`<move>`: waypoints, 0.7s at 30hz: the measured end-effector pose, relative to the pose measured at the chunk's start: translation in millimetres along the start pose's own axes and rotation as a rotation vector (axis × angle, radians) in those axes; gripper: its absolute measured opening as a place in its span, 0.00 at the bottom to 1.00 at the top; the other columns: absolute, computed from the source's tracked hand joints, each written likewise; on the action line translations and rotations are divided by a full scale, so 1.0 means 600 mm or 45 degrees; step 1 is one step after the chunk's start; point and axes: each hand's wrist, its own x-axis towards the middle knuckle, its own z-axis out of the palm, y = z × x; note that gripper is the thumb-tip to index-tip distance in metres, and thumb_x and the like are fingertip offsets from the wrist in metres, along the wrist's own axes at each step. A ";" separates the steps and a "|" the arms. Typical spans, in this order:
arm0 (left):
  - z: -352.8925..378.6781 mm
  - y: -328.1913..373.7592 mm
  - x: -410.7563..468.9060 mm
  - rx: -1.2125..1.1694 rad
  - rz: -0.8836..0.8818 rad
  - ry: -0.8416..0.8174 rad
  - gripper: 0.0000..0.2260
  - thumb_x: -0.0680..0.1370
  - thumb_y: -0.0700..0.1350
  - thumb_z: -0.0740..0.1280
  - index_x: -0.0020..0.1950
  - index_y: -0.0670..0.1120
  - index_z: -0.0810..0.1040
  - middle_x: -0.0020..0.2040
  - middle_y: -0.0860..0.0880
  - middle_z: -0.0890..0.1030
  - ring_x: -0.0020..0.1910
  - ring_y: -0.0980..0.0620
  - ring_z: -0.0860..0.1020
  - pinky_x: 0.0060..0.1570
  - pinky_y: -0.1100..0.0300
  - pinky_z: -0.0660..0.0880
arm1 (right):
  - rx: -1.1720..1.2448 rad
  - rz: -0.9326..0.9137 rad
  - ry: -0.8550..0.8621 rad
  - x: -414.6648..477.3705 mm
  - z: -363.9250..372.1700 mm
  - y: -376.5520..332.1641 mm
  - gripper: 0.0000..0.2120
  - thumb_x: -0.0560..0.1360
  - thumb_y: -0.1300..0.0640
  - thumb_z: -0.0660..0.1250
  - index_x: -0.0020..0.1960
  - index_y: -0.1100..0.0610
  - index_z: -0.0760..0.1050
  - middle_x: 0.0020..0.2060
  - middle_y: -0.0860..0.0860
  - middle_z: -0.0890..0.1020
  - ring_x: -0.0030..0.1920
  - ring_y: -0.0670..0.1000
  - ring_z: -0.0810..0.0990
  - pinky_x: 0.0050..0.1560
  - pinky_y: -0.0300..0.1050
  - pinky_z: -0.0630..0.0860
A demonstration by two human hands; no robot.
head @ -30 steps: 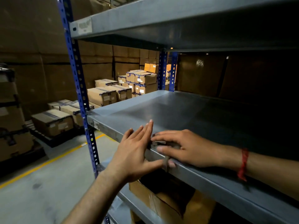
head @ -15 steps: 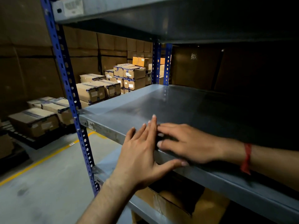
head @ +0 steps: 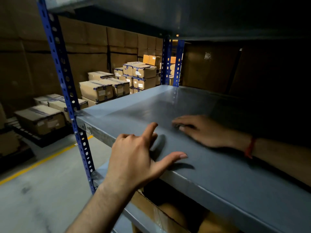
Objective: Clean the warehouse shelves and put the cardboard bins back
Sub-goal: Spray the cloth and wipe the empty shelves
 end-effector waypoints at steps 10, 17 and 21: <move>0.007 -0.007 0.012 -0.076 -0.059 0.248 0.26 0.77 0.70 0.57 0.59 0.53 0.81 0.42 0.60 0.86 0.35 0.52 0.84 0.38 0.54 0.81 | -0.116 0.021 -0.010 0.075 -0.038 0.142 0.17 0.82 0.56 0.62 0.70 0.47 0.72 0.68 0.49 0.77 0.69 0.51 0.74 0.72 0.47 0.67; 0.007 -0.052 0.079 -0.355 0.029 0.285 0.17 0.80 0.59 0.59 0.61 0.52 0.79 0.32 0.57 0.81 0.30 0.61 0.80 0.33 0.57 0.80 | 0.124 -0.299 -0.115 0.015 0.027 -0.061 0.13 0.81 0.60 0.62 0.62 0.51 0.78 0.61 0.48 0.80 0.61 0.46 0.77 0.67 0.44 0.71; 0.024 -0.067 0.089 -0.705 -0.094 0.432 0.14 0.82 0.52 0.59 0.57 0.48 0.80 0.42 0.58 0.84 0.45 0.61 0.83 0.45 0.67 0.76 | 0.136 -0.582 -0.238 0.010 0.032 -0.102 0.14 0.82 0.58 0.62 0.65 0.52 0.77 0.64 0.47 0.78 0.64 0.46 0.76 0.67 0.46 0.71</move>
